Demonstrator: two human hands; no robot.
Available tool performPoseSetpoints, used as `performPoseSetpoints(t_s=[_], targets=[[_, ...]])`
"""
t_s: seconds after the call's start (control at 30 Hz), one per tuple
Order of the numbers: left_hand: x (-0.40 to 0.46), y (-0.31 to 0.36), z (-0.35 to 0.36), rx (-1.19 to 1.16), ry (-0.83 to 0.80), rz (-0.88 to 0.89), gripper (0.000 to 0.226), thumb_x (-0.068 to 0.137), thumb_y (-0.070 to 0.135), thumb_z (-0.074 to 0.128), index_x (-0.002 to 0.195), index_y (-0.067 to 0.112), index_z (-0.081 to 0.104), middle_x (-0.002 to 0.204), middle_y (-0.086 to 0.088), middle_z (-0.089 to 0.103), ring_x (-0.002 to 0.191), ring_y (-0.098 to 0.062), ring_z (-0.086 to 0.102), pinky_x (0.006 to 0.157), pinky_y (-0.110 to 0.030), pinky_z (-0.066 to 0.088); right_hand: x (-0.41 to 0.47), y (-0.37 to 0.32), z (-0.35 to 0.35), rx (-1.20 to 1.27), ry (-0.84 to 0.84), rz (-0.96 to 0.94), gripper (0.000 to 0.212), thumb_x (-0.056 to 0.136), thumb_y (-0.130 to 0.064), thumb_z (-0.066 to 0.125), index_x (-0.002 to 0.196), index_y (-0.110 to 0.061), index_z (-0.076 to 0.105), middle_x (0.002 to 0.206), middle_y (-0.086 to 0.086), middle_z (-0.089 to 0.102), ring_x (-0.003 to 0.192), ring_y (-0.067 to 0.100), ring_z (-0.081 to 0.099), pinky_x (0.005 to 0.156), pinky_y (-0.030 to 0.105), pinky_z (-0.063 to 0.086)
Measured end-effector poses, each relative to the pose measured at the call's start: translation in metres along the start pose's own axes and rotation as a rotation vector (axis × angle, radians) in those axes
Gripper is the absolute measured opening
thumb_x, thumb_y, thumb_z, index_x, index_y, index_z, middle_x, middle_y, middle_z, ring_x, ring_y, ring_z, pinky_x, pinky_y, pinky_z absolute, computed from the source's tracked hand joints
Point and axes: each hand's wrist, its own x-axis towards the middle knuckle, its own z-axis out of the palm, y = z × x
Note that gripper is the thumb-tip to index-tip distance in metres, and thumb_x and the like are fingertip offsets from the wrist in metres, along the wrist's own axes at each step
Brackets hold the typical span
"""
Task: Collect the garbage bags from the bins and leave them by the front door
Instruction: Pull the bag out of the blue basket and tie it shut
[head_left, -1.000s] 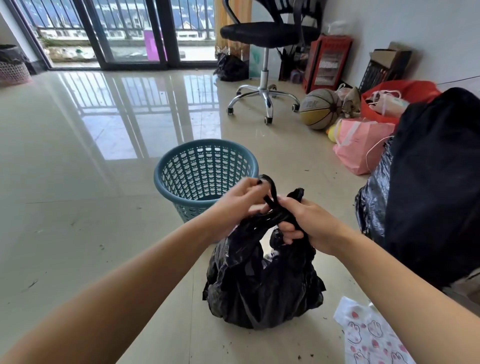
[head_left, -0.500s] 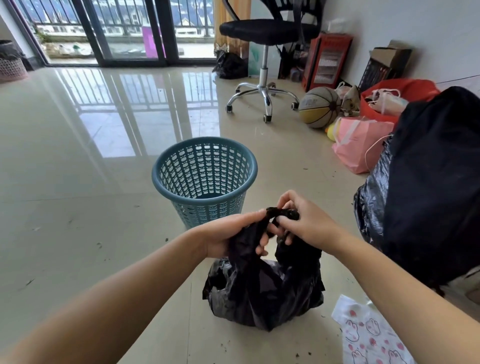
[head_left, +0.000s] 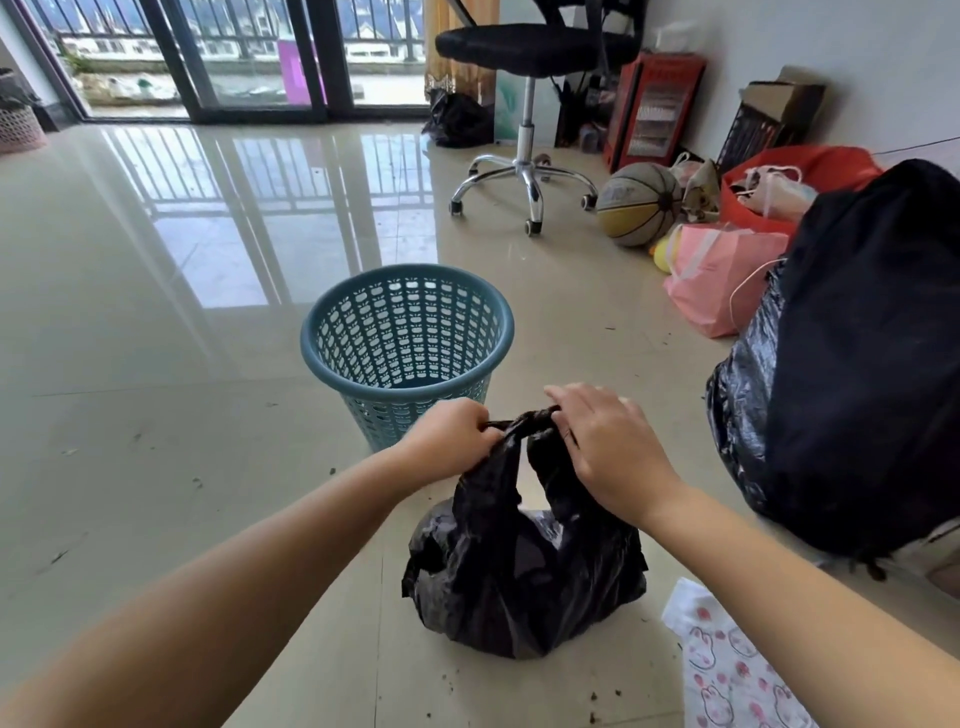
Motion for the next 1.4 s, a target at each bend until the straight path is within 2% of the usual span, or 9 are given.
performPoseSetpoints(t_s=[0.27,0.53,0.67,0.77,0.9,1.07,1.23,1.3,1.4], targets=[[-0.002,-0.105,0.002,0.329,-0.137,-0.252,0.014,0.083,0.022,0.046,0.071,0.017,0.051,0.070,0.000,0.053,0.074,-0.022,0.053,0.061,-0.027,0.040,-0.041,0.069,0.040,-0.292,-0.433,0.317,0.018,0.099,-0.025,0.032,0.099,-0.019,0.049,0.093,0.004,0.068,0.084,0.029,0.065,0.061,0.030,0.036],[-0.021,-0.179,0.001,0.585,-0.113,-0.472,0.020,0.088,0.036,0.046,0.084,0.018,0.053,0.082,0.000,0.055,0.079,-0.022,0.055,0.060,-0.026,0.040,-0.068,0.101,0.056,-0.440,-0.791,0.441,0.044,0.089,-0.004,0.030,0.107,-0.035,0.056,0.100,0.000,0.061,0.084,0.024,0.057,0.067,0.030,0.042],[-0.018,-0.182,-0.002,0.528,-0.031,-0.514,0.015,0.090,0.028,0.046,0.085,0.015,0.053,0.089,-0.005,0.060,0.078,-0.024,0.056,0.060,-0.026,0.043,-0.058,0.095,0.058,-0.314,-0.768,0.522,0.030,0.094,-0.007,0.030,0.093,-0.026,0.053,0.088,0.004,0.055,0.082,0.027,0.055,0.068,0.033,0.042],[-0.012,-0.182,-0.018,0.106,0.052,-0.575,0.017,0.089,0.008,0.043,0.085,0.003,0.059,0.081,-0.014,0.066,0.063,-0.026,0.061,0.055,-0.027,0.049,-0.038,0.089,0.050,0.304,-0.447,0.700,0.026,0.098,-0.022,0.043,0.089,-0.003,0.059,0.085,0.020,0.064,0.078,0.033,0.063,0.070,0.039,0.051],[-0.008,-0.138,-0.037,-0.304,0.125,-0.323,0.024,0.090,-0.001,0.042,0.084,0.008,0.064,0.078,-0.013,0.066,0.067,-0.021,0.061,0.068,-0.031,0.053,-0.004,0.060,0.022,1.160,-0.027,0.765,0.016,0.094,-0.017,0.055,0.081,-0.009,0.060,0.082,0.012,0.064,0.069,0.017,0.063,0.066,0.029,0.054],[-0.010,-0.044,-0.041,-0.454,-0.258,0.068,0.031,0.086,0.001,0.047,0.090,0.017,0.072,0.060,-0.001,0.057,0.048,-0.011,0.050,0.054,-0.021,0.051,0.024,0.022,-0.003,1.571,-0.023,0.650,0.012,0.094,-0.015,0.054,0.083,-0.011,0.059,0.076,0.005,0.065,0.076,0.017,0.066,0.072,0.030,0.054],[-0.008,0.009,-0.016,-0.035,-0.065,0.346,0.019,0.081,0.021,0.060,0.096,0.028,0.050,0.068,0.006,0.063,0.058,-0.010,0.059,0.050,-0.022,0.048,0.020,-0.013,-0.001,1.215,-0.609,0.339,0.038,0.085,-0.048,0.056,0.107,-0.017,0.060,0.092,0.004,0.073,0.091,0.014,0.068,0.091,0.036,0.045],[-0.007,0.008,-0.013,-0.012,-0.001,0.346,0.036,0.079,0.022,0.062,0.110,0.028,0.045,0.076,0.011,0.054,0.066,-0.009,0.054,0.056,-0.019,0.042,0.020,-0.019,-0.002,1.020,-0.643,0.252,0.042,0.086,-0.050,0.057,0.099,-0.010,0.061,0.074,0.002,0.070,0.077,0.009,0.065,0.087,0.033,0.045],[-0.008,-0.001,-0.014,-0.322,-0.266,0.243,0.040,0.088,0.020,0.059,0.127,0.027,0.049,0.100,0.006,0.061,0.088,-0.005,0.062,0.079,-0.020,0.052,0.022,-0.017,-0.009,0.974,-0.582,0.190,0.025,0.085,-0.040,0.064,0.082,-0.016,0.066,0.052,-0.006,0.054,0.054,0.009,0.052,0.065,0.022,0.046]])
